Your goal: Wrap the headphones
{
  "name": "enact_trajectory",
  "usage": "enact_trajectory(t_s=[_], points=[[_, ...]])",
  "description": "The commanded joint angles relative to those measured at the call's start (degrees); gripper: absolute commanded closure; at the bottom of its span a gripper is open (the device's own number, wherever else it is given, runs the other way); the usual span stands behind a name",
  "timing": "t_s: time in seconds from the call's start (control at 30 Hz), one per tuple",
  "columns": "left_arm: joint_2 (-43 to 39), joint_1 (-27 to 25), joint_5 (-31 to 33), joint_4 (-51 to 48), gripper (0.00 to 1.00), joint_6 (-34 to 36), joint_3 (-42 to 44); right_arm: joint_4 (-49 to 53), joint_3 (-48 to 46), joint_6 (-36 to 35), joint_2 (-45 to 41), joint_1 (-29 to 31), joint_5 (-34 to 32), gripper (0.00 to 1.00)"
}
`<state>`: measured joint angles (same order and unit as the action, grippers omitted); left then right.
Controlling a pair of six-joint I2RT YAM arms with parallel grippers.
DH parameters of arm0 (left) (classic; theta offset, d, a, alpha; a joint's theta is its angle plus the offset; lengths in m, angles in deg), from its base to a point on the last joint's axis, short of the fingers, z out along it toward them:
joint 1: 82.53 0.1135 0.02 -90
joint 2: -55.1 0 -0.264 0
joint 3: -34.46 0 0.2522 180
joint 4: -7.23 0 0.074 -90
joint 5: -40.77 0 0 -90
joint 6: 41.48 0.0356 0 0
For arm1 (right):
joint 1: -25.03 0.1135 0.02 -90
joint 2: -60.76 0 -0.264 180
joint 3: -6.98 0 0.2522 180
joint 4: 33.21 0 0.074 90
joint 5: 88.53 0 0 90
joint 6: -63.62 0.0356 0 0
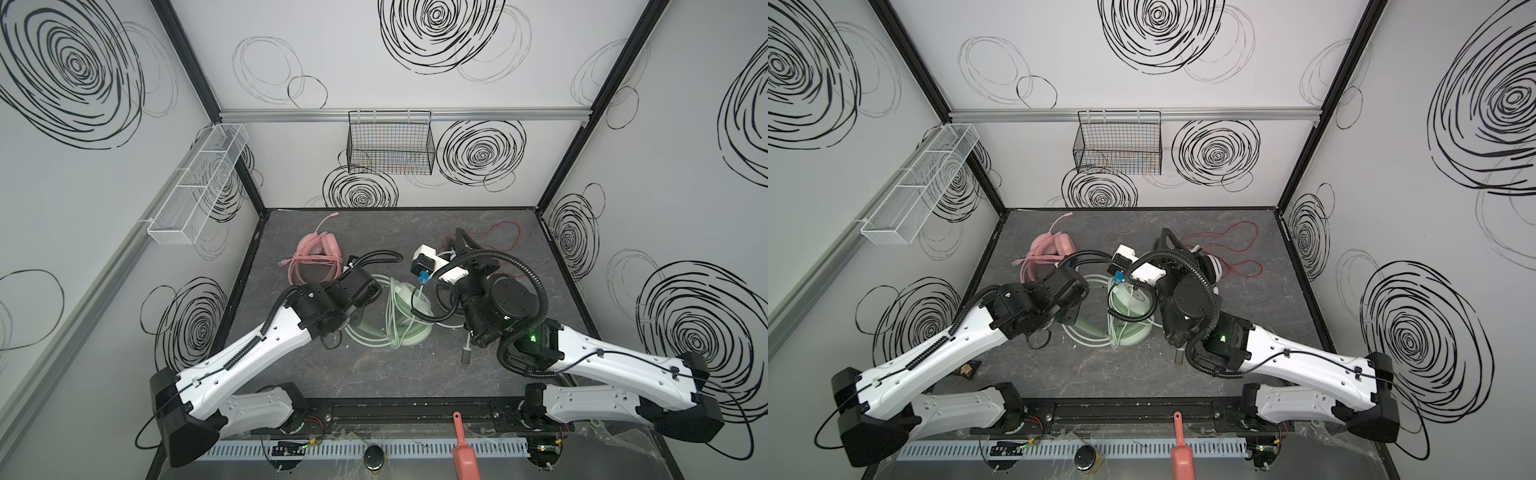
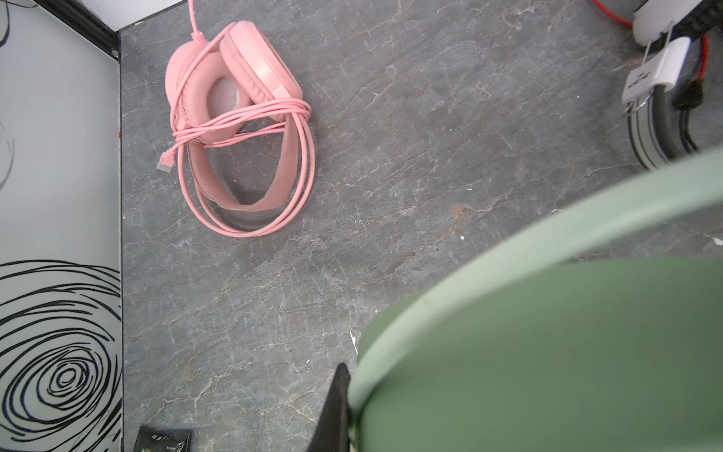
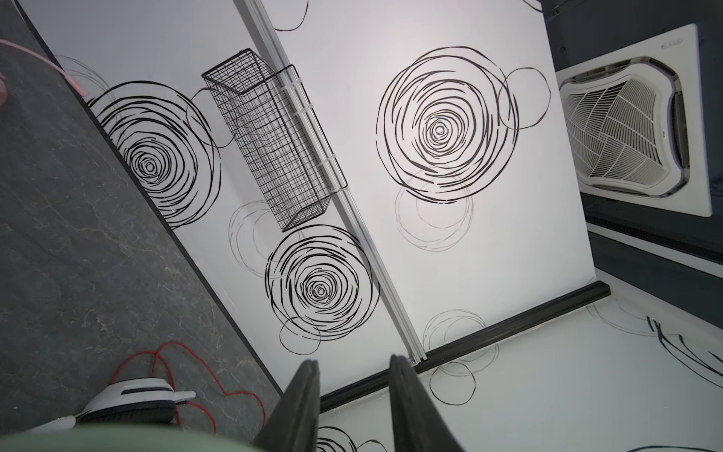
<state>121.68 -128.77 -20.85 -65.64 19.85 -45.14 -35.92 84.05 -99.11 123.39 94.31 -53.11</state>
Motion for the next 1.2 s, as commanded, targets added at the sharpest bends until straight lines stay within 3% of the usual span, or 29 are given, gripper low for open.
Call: enact_trajectory(t_s=[0.0, 0.2, 0.4, 0.5, 0.57, 0.77, 1.17], points=[[-0.8, -0.5, 1.4, 1.9, 1.0, -1.7, 0.1, -2.6, 3.3, -1.5, 0.4, -0.9, 1.0, 0.67], [-1.2, -1.5, 1.9, 2.5, 1.0, -1.8, 1.2, -1.4, 6.9, -1.5, 2.6, -1.8, 2.9, 0.79], [-1.1, -2.4, 1.8, 2.8, 1.0, -2.4, 2.2, -1.7, 10.4, -2.4, 5.0, -1.9, 3.2, 0.8], [-1.3, -3.0, 1.3, 2.9, 1.0, -2.5, 2.0, -0.6, 10.9, -1.1, 5.7, -2.2, 3.6, 0.98], [-1.7, -4.0, 0.4, 3.4, 1.0, -2.4, 1.9, 0.7, 10.7, 0.9, 6.1, -3.2, 4.5, 1.0], [-4.0, -7.0, -6.5, 7.2, 1.0, 1.2, 3.0, 8.5, 11.8, 12.9, 7.2, -8.4, 11.8, 1.0], [-7.9, -8.8, -16.2, 11.8, 1.0, 1.8, 2.6, 24.2, 13.8, 38.4, 7.9, -17.4, 38.9, 1.0]])
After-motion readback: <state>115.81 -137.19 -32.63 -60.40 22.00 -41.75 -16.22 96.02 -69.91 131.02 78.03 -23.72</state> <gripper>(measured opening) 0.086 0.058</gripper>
